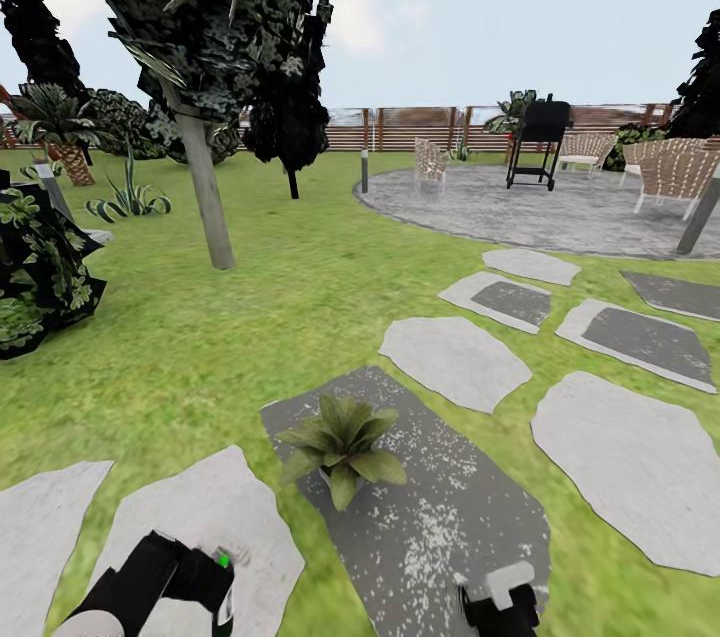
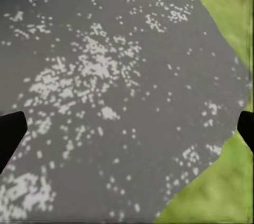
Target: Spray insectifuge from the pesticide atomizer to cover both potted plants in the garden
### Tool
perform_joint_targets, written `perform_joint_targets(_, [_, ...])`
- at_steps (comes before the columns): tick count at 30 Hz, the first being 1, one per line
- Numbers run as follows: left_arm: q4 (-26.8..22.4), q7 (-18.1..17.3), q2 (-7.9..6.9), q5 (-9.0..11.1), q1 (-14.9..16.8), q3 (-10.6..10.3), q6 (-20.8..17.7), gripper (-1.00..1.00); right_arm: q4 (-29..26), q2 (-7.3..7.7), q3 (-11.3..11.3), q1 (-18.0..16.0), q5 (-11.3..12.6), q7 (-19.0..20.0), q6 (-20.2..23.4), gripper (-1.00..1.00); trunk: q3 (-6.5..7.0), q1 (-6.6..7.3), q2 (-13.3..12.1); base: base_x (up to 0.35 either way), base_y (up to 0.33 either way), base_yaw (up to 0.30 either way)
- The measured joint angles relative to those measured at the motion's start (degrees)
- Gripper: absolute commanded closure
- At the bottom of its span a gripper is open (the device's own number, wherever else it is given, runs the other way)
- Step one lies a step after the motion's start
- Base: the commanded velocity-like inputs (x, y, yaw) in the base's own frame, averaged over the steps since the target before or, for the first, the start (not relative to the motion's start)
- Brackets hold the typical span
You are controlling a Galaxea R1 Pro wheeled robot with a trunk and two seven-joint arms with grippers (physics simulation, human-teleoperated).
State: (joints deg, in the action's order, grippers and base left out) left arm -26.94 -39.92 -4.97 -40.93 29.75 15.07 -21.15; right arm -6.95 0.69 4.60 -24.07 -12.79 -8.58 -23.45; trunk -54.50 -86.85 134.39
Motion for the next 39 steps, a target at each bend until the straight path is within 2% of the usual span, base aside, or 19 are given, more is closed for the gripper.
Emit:
perform_joint_targets(3, [-0.1,-0.1,0.04,0.0,-0.1,-0.3,-0.9,1.00,0.0,1.25,0.0,0.0,0.1,0.0,0.0,-1.00,0.00,0.00,0.0,0.000,0.000,0.000])
perform_joint_targets(5, [-0.1,-0.1,0.30,0.0,-0.2,-0.6,-1.3,1.00,0.0,1.52,-0.5,0.0,0.2,0.0,0.0,-1.00,0.00,0.00,0.0,0.000,0.000,0.000])
perform_joint_targets(6, [-0.1,-0.1,0.38,-0.1,-0.2,-0.5,-1.5,1.00,0.0,1.51,-1.7,0.0,0.2,-0.1,0.0,-1.00,0.00,0.00,0.0,0.000,0.000,0.000])
perform_joint_targets(7, [-0.1,-0.2,0.50,-0.1,-0.2,-0.5,-1.6,1.00,0.0,1.44,-4.0,0.0,0.3,-0.2,0.1,-1.00,0.00,0.00,0.0,0.000,0.000,0.000])
perform_joint_targets(9, [-0.2,-0.1,0.74,-0.3,0.2,-0.5,-2.4,1.00,0.0,1.34,-9.9,0.0,0.3,-0.5,0.3,-1.00,0.00,0.00,0.0,0.000,0.000,0.000])
perform_joint_targets(12, [-1.0,-0.1,0.56,-0.1,1.1,-0.4,-7.5,1.00,0.1,1.30,-11.6,0.0,0.2,-0.4,0.3,-1.00,0.00,0.00,0.0,0.000,0.000,0.000])
perform_joint_targets(14, [-2.0,-0.1,0.21,0.0,2.1,-0.4,-9.5,1.00,0.1,1.33,-11.9,0.0,0.2,-0.4,0.3,-1.00,0.01,0.00,0.0,0.000,0.000,0.000])
perform_joint_targets(17, [-3.6,-0.1,0.25,-0.1,2.9,-0.8,-10.6,1.00,0.1,1.43,-12.0,0.0,0.2,-0.3,0.3,-1.00,0.00,0.00,0.0,0.000,0.000,0.000])
perform_joint_targets(20, [-7.1,-0.2,0.39,-0.1,3.1,-3.8,-11.5,1.00,0.1,1.51,-12.0,0.0,0.1,-0.3,0.3,-1.00,0.00,0.00,0.0,0.000,0.000,0.000])
perform_joint_targets(24, [-8.2,-0.3,0.55,0.0,3.1,-5.0,-14.5,1.00,0.1,1.44,-12.0,0.0,0.1,-0.4,0.3,-1.00,0.00,0.02,0.0,0.140,0.063,0.000])
perform_joint_targets(34, [-8.3,-0.3,0.83,0.1,3.1,-5.8,-14.8,1.00,0.1,1.48,-12.0,0.0,0.1,-0.4,0.3,-1.00,0.03,0.03,0.0,0.302,0.134,-0.178])
perform_joint_targets(39, [-8.2,-0.5,0.14,-0.1,2.3,-6.1,-14.1,1.00,0.1,1.50,-12.0,0.0,0.1,-0.4,0.3,-1.00,0.07,0.01,0.0,0.154,0.060,-0.054])
